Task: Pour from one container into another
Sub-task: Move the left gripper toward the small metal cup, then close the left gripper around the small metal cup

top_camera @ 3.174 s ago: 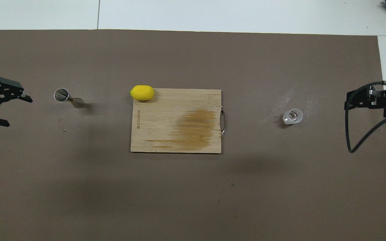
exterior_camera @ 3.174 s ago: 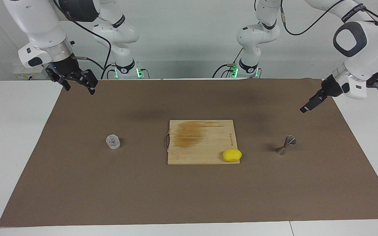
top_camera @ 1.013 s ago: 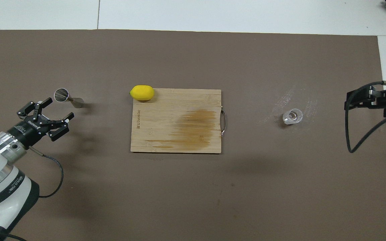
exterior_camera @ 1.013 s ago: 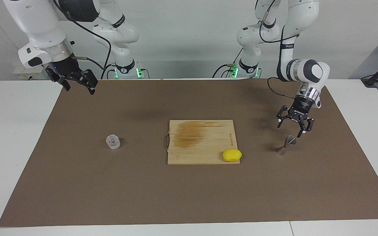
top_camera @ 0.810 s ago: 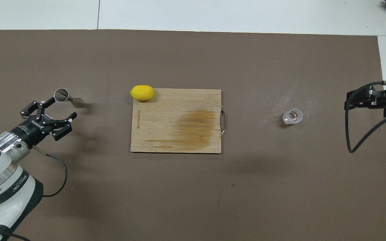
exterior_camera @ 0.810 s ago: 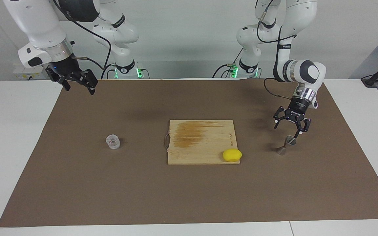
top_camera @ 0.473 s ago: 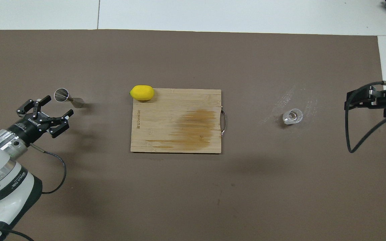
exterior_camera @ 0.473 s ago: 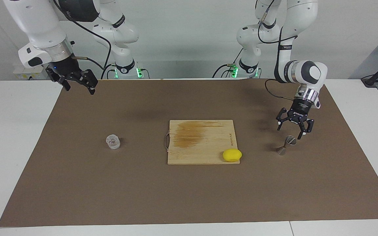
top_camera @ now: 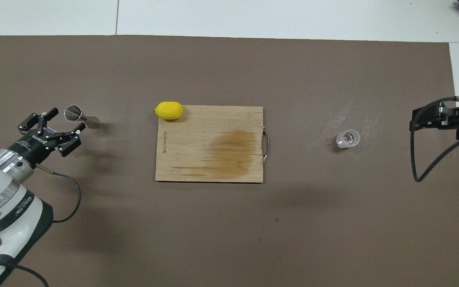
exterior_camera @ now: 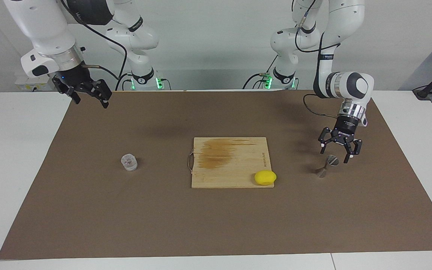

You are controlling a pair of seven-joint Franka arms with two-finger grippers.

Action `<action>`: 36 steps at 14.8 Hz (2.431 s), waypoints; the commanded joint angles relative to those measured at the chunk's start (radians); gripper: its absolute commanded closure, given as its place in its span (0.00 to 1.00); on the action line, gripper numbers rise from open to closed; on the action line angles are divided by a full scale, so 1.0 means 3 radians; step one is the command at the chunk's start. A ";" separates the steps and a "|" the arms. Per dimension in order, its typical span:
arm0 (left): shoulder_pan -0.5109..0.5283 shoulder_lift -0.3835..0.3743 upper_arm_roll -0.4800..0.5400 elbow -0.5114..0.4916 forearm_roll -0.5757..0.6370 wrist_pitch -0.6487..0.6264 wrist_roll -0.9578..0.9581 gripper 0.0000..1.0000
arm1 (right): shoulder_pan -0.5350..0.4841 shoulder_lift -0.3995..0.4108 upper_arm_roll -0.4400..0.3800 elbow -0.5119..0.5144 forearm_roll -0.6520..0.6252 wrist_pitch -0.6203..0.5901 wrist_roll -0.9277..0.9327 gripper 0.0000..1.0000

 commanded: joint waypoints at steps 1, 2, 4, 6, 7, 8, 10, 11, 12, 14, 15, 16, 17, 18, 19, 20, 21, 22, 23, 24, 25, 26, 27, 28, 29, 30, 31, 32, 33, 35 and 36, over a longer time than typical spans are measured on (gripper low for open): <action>-0.0083 0.0052 0.0026 0.0086 -0.0103 0.0117 0.0064 0.04 | -0.0038 -0.0027 0.0016 -0.0023 0.0044 -0.0031 -0.0062 0.00; -0.0088 0.0067 0.0026 0.0116 -0.0108 0.0122 0.0064 0.05 | -0.0038 -0.0027 0.0016 -0.0023 0.0044 -0.0031 -0.0062 0.00; -0.0124 0.0118 0.0026 0.0173 -0.0108 0.0209 0.0059 0.06 | -0.0038 -0.0027 0.0016 -0.0023 0.0044 -0.0031 -0.0062 0.00; -0.0134 0.0124 0.0020 0.0188 -0.0133 0.0235 0.0064 0.08 | -0.0038 -0.0027 0.0016 -0.0023 0.0044 -0.0031 -0.0062 0.00; -0.0165 0.0129 0.0020 0.0198 -0.0164 0.0265 0.0059 0.09 | -0.0038 -0.0027 0.0016 -0.0023 0.0044 -0.0031 -0.0062 0.00; -0.0196 0.0129 0.0020 0.0209 -0.0180 0.0291 0.0064 0.09 | -0.0038 -0.0027 0.0016 -0.0023 0.0049 -0.0031 -0.0062 0.00; -0.0196 0.0159 0.0020 0.0214 -0.0185 0.0301 0.0059 0.13 | -0.0038 -0.0027 0.0016 -0.0023 0.0044 -0.0031 -0.0062 0.00; -0.0191 0.0159 0.0026 0.0214 -0.0185 0.0301 0.0054 0.14 | -0.0038 -0.0027 0.0011 -0.0023 0.0044 -0.0031 -0.0062 0.00; -0.0186 0.0159 0.0026 0.0214 -0.0185 0.0296 0.0054 0.15 | -0.0038 -0.0027 0.0016 -0.0023 0.0044 -0.0031 -0.0062 0.00; -0.0165 0.0149 0.0026 0.0204 -0.0185 0.0291 0.0044 0.16 | -0.0038 -0.0027 0.0016 -0.0023 0.0044 -0.0031 -0.0062 0.00; -0.0155 0.0149 0.0026 0.0204 -0.0185 0.0286 0.0039 0.17 | -0.0038 -0.0027 0.0016 -0.0023 0.0049 -0.0031 -0.0062 0.00; -0.0150 0.0149 0.0026 0.0204 -0.0185 0.0286 0.0034 0.19 | -0.0038 -0.0027 0.0016 -0.0023 0.0044 -0.0031 -0.0062 0.00; -0.0140 0.0149 0.0026 0.0209 -0.0185 0.0281 0.0029 0.19 | -0.0038 -0.0027 0.0016 -0.0023 0.0044 -0.0031 -0.0062 0.00; -0.0140 0.0149 0.0026 0.0209 -0.0185 0.0281 0.0029 0.21 | -0.0038 -0.0027 0.0011 -0.0023 0.0044 -0.0031 -0.0062 0.00; -0.0140 0.0144 0.0026 0.0209 -0.0185 0.0276 0.0024 0.23 | -0.0038 -0.0027 0.0016 -0.0023 0.0044 -0.0031 -0.0062 0.00; -0.0135 0.0139 0.0026 0.0204 -0.0185 0.0271 0.0024 0.25 | -0.0038 -0.0027 0.0016 -0.0023 0.0044 -0.0031 -0.0057 0.00; -0.0140 0.0124 0.0026 0.0188 -0.0185 0.0271 0.0019 0.25 | -0.0038 -0.0027 0.0016 -0.0023 0.0044 -0.0031 -0.0062 0.00; -0.0140 0.0109 0.0026 0.0173 -0.0185 0.0276 0.0018 0.25 | -0.0038 -0.0027 0.0016 -0.0023 0.0044 -0.0031 -0.0062 0.00; -0.0145 0.0108 0.0021 0.0173 -0.0185 0.0281 0.0018 0.26 | -0.0038 -0.0027 0.0016 -0.0023 0.0044 -0.0031 -0.0062 0.00; -0.0150 0.0108 0.0020 0.0173 -0.0185 0.0286 0.0018 0.27 | -0.0038 -0.0027 0.0016 -0.0023 0.0044 -0.0031 -0.0062 0.00; -0.0145 0.0108 0.0020 0.0173 -0.0185 0.0286 0.0013 0.30 | -0.0038 -0.0027 0.0011 -0.0023 0.0044 -0.0031 -0.0062 0.00; -0.0145 0.0108 0.0020 0.0173 -0.0185 0.0286 0.0013 0.32 | -0.0038 -0.0027 0.0011 -0.0023 0.0044 -0.0031 -0.0062 0.00; -0.0155 0.0108 0.0020 0.0173 -0.0185 0.0286 0.0013 0.33 | -0.0038 -0.0027 0.0016 -0.0023 0.0044 -0.0031 -0.0062 0.00; -0.0155 0.0108 0.0020 0.0178 -0.0185 0.0291 0.0013 0.33 | -0.0038 -0.0027 0.0016 -0.0023 0.0044 -0.0031 -0.0062 0.00; -0.0155 0.0108 0.0020 0.0178 -0.0185 0.0291 0.0013 0.35 | -0.0038 -0.0027 0.0016 -0.0023 0.0044 -0.0031 -0.0062 0.00; -0.0160 0.0108 0.0020 0.0178 -0.0185 0.0296 0.0013 0.39 | -0.0038 -0.0027 0.0016 -0.0023 0.0044 -0.0031 -0.0062 0.00; -0.0165 0.0108 0.0020 0.0183 -0.0185 0.0296 0.0013 0.41 | -0.0038 -0.0027 0.0016 -0.0023 0.0044 -0.0031 -0.0062 0.00; -0.0175 0.0108 0.0020 0.0178 -0.0185 0.0296 0.0013 0.43 | -0.0038 -0.0027 0.0016 -0.0023 0.0044 -0.0031 -0.0057 0.00; -0.0180 0.0108 0.0020 0.0178 -0.0185 0.0296 0.0008 0.50 | -0.0038 -0.0027 0.0016 -0.0023 0.0044 -0.0031 -0.0062 0.00; -0.0191 0.0098 0.0015 0.0178 -0.0185 0.0362 0.0003 0.78 | -0.0038 -0.0027 0.0016 -0.0023 0.0044 -0.0031 -0.0062 0.00; -0.0196 0.0093 0.0005 0.0178 -0.0185 0.0383 0.0003 0.94 | -0.0038 -0.0027 0.0016 -0.0023 0.0044 -0.0031 -0.0062 0.00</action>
